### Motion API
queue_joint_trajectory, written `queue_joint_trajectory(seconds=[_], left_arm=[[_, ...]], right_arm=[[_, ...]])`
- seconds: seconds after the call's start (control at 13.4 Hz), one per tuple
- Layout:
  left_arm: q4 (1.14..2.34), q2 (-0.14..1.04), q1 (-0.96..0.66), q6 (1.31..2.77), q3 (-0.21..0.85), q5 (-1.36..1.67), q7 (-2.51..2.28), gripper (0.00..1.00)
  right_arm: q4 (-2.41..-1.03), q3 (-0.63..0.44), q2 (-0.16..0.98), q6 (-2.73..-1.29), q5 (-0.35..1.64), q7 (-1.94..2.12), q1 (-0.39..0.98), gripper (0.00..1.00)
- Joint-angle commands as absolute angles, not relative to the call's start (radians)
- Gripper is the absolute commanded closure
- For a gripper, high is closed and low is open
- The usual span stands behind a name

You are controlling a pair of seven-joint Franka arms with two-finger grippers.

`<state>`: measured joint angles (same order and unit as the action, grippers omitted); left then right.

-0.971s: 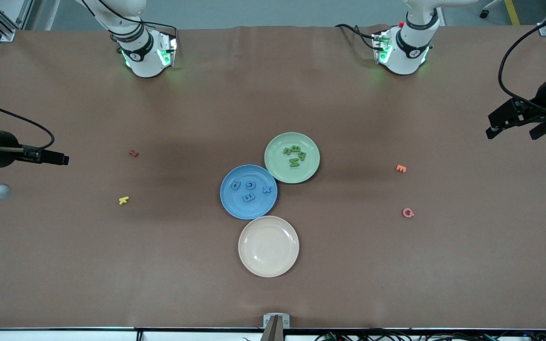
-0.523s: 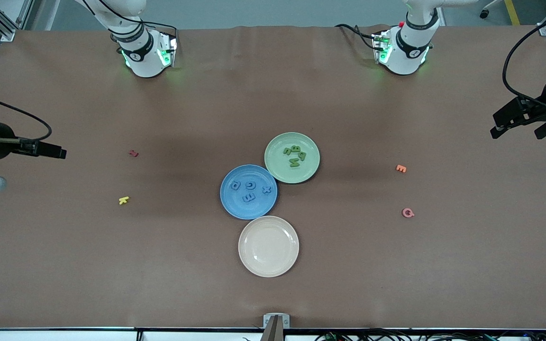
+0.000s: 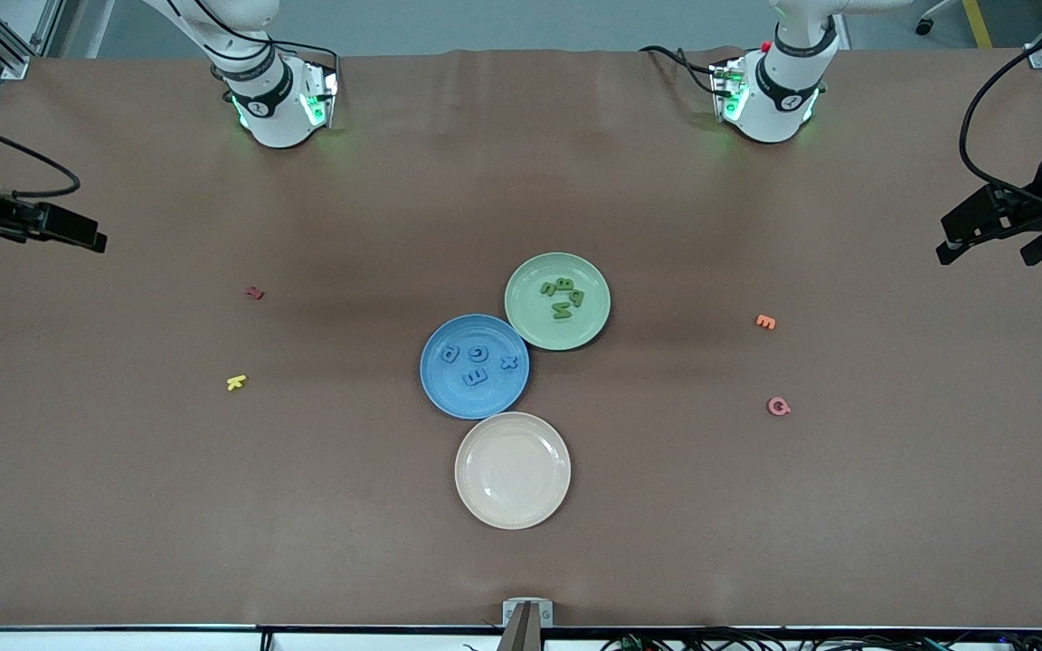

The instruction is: Sort letters by color into matching plates

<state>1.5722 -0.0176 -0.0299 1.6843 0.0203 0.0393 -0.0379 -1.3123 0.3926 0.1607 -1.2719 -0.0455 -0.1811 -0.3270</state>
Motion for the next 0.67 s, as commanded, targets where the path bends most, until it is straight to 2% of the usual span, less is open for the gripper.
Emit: queue_joint_trajectory(seconds=[0.0,0.22,0.45,0.6], left_arm=[[1.559,-0.021,-0.031,1.667,0.02,0.032,-0.04,0.0],[1.559,-0.02,-0.031,1.667,0.02,0.032,-0.04,0.0],[1.559,-0.02,-0.031,1.667,0.018,0.032,-0.04,0.0],[1.559,-0.02,-0.031,1.667,0.018,0.032,-0.04,0.0]], right_arm=[[-1.394,0.385,0.085,-1.281,-0.021,-0.135,-0.333,0.0],[-1.413,0.376,0.054,-1.284,-0.02,-0.127,-0.301,0.0],[-1.414,0.221,0.043,-1.285,-0.014,-0.124,-0.154,0.0],[-1.425,0.166,0.031,-1.29,-0.011,-0.106,-0.1,0.0]])
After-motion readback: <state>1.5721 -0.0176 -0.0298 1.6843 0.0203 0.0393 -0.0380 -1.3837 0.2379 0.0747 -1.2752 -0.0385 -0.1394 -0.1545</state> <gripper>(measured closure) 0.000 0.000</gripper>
